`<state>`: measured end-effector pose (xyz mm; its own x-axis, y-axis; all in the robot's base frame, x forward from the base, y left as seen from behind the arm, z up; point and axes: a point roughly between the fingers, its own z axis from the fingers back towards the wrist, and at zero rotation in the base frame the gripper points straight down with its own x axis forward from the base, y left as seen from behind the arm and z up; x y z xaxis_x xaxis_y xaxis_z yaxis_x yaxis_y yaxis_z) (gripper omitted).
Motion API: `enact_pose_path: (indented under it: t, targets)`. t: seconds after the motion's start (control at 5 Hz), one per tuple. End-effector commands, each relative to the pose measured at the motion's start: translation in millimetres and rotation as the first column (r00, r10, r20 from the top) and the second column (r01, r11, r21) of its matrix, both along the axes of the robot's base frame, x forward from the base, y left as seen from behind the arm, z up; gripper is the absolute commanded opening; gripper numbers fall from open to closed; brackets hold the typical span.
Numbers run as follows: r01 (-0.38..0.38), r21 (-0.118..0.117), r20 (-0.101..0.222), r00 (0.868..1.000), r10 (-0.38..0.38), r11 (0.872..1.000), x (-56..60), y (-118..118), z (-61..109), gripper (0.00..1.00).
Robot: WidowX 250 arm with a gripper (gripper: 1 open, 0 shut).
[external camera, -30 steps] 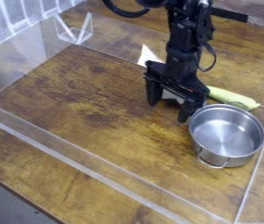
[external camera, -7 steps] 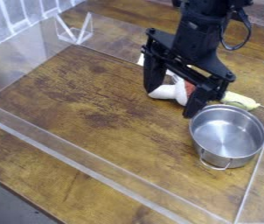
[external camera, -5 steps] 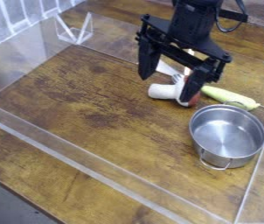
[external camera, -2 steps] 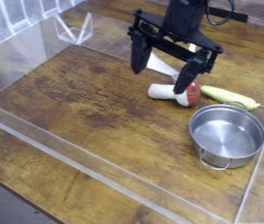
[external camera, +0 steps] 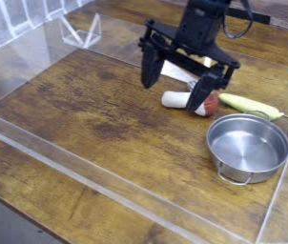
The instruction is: Remove the mushroom from the silver pot and put it on the table
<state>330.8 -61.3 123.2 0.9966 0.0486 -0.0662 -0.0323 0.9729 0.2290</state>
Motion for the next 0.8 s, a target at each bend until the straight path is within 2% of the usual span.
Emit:
enact_pose_path:
  t: [0.0,0.4,0.6]
  targets:
    - [-0.021,-0.02,0.086,0.996,0.023,1.0,-1.2,16.9,27.7,1.0]
    - [0.032,-0.023,0.094,0.995,-0.029,0.999,5.1,29.3,10.6,1.0]
    - [0.104,-0.028,0.091,0.991,-0.101,0.994,15.4,34.4,0.7,1.0]
